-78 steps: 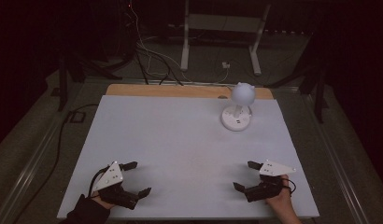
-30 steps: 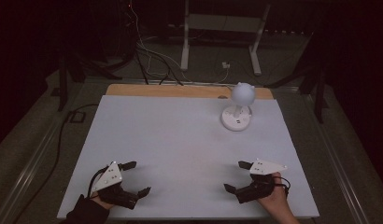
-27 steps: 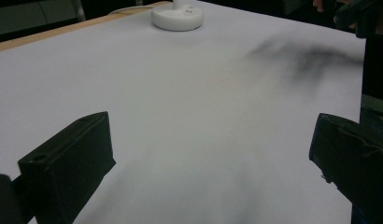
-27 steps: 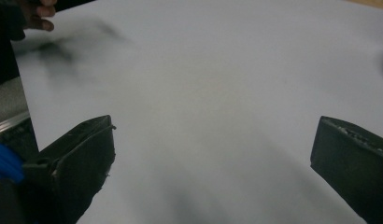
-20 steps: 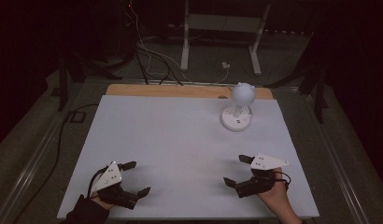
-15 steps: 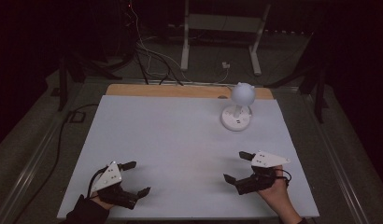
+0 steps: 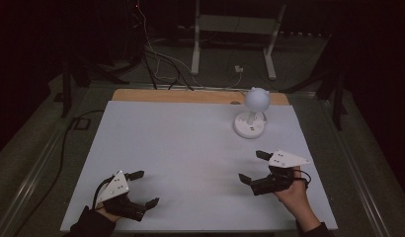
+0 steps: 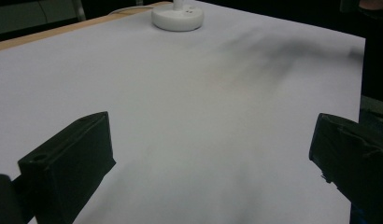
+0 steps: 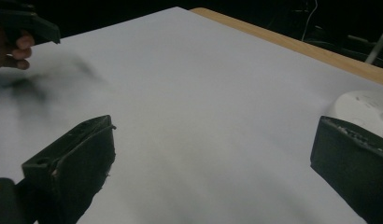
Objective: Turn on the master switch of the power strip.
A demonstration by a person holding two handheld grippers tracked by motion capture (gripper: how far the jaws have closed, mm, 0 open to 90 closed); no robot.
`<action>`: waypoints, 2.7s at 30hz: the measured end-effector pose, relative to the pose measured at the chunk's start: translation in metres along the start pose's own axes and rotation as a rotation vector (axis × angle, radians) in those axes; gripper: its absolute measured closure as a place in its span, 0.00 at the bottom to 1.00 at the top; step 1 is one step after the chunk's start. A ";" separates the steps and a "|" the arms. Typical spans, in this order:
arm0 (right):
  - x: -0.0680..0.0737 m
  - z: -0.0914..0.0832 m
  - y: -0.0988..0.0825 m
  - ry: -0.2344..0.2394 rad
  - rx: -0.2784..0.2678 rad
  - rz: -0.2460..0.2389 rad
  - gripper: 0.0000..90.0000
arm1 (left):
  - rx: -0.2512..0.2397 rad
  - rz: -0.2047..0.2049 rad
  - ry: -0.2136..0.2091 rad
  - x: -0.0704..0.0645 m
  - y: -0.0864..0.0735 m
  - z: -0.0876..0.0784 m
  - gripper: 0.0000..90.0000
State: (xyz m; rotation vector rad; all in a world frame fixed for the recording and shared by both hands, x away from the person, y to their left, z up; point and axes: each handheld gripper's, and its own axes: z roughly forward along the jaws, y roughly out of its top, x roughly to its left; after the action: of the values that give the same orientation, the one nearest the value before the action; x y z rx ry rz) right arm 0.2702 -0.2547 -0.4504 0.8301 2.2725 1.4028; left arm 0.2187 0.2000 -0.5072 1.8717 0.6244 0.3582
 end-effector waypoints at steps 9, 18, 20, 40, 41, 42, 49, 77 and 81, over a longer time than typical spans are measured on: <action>-0.018 -0.004 0.012 -0.052 -0.012 0.010 0.00 | 0.000 -0.002 0.000 0.000 0.000 0.000 0.00; -0.034 -0.006 0.022 -0.079 -0.010 0.026 0.00 | -0.001 -0.004 -0.001 0.000 0.000 0.000 0.00; -0.040 -0.005 0.025 -0.081 -0.013 0.035 0.00 | -0.001 -0.005 -0.001 0.000 0.000 0.000 0.00; -0.075 0.006 0.034 -0.127 -0.014 0.078 0.00 | -0.003 -0.007 -0.003 0.001 0.000 0.000 0.00; -0.079 0.006 0.035 -0.131 -0.017 0.085 0.00 | -0.004 -0.009 -0.003 0.001 0.000 0.000 0.00; -0.079 0.006 0.035 -0.131 -0.017 0.085 0.00 | -0.004 -0.008 -0.002 0.001 0.000 0.000 0.00; -0.093 0.011 0.034 -0.156 -0.009 0.110 0.00 | -0.005 -0.008 -0.003 0.001 0.000 0.000 0.00; -0.147 0.049 0.023 -0.171 0.045 0.169 0.00 | -0.001 -0.013 -0.004 0.000 0.000 0.000 0.00; -0.150 0.054 0.022 -0.187 0.055 0.142 0.00 | -0.002 -0.012 -0.004 0.001 0.000 0.000 0.00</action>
State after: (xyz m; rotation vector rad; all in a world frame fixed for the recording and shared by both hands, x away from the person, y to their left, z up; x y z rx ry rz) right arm 0.4229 -0.3052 -0.4571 1.1110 2.1544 1.2656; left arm 0.2193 0.2003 -0.5074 1.8657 0.6319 0.3471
